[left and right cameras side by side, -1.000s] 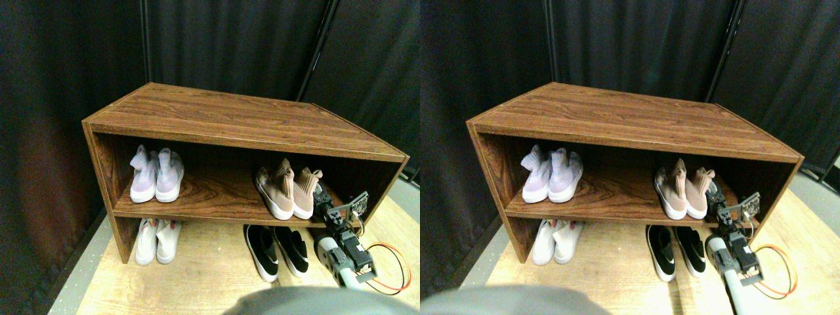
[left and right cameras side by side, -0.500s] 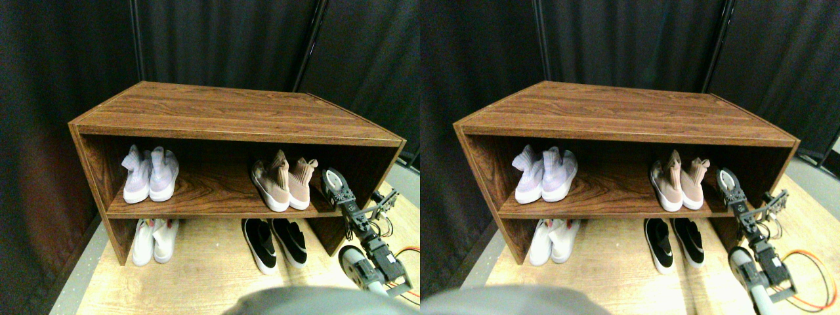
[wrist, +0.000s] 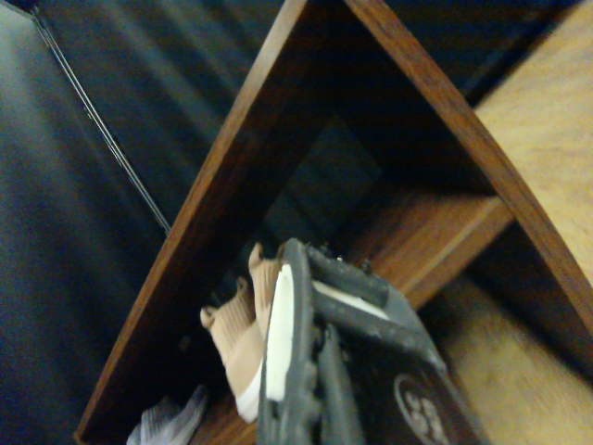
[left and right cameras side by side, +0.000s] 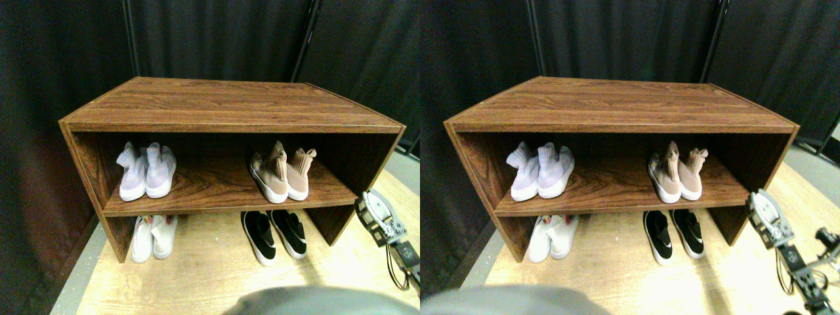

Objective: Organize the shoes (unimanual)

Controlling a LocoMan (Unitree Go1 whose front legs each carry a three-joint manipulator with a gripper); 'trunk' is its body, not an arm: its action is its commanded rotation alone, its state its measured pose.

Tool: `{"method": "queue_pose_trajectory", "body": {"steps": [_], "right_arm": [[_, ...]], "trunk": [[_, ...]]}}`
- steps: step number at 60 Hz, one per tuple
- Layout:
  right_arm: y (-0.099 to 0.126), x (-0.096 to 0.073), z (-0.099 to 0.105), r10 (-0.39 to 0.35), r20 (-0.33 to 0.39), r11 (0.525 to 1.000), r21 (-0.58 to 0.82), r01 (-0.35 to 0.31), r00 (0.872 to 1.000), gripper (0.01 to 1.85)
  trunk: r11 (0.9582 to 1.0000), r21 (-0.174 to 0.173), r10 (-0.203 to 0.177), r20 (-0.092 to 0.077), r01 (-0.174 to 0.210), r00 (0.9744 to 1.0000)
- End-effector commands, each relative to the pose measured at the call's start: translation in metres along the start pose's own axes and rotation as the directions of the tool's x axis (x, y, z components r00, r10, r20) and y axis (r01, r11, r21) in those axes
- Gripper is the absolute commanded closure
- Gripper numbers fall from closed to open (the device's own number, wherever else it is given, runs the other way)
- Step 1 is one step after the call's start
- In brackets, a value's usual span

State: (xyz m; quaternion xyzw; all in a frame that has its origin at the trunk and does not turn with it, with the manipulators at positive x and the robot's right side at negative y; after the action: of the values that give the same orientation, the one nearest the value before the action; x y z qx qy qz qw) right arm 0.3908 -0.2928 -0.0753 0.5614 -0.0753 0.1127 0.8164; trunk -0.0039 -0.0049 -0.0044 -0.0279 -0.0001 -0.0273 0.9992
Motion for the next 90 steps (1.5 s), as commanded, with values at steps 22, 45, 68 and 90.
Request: {"method": "queue_pose_trajectory", "body": {"steps": [22, 45, 68, 90], "right_arm": [[-0.041, -0.035, -0.043, -0.203, -0.098, 0.972, 0.097, 0.212, 0.974, 1.80], [-0.121, -0.011, -0.049, -0.329, -0.074, 0.933, 0.129, 0.337, 0.941, 1.80], [-0.142, 0.008, -0.030, -0.387, 0.018, 0.914, 0.141, 0.381, 0.922, 1.80], [-0.172, 0.041, -0.035, -0.476, 0.023, 0.875, 0.115, 0.471, 0.879, 1.80]], "trunk": [[0.9996, -0.024, 0.015, -0.040, -0.016, 0.9991], [0.9995, -0.024, 0.019, -0.036, -0.020, 0.9992], [0.9995, -0.022, 0.022, -0.032, -0.022, 0.9992], [0.9989, -0.030, 0.036, -0.030, -0.037, 0.9989]]}}
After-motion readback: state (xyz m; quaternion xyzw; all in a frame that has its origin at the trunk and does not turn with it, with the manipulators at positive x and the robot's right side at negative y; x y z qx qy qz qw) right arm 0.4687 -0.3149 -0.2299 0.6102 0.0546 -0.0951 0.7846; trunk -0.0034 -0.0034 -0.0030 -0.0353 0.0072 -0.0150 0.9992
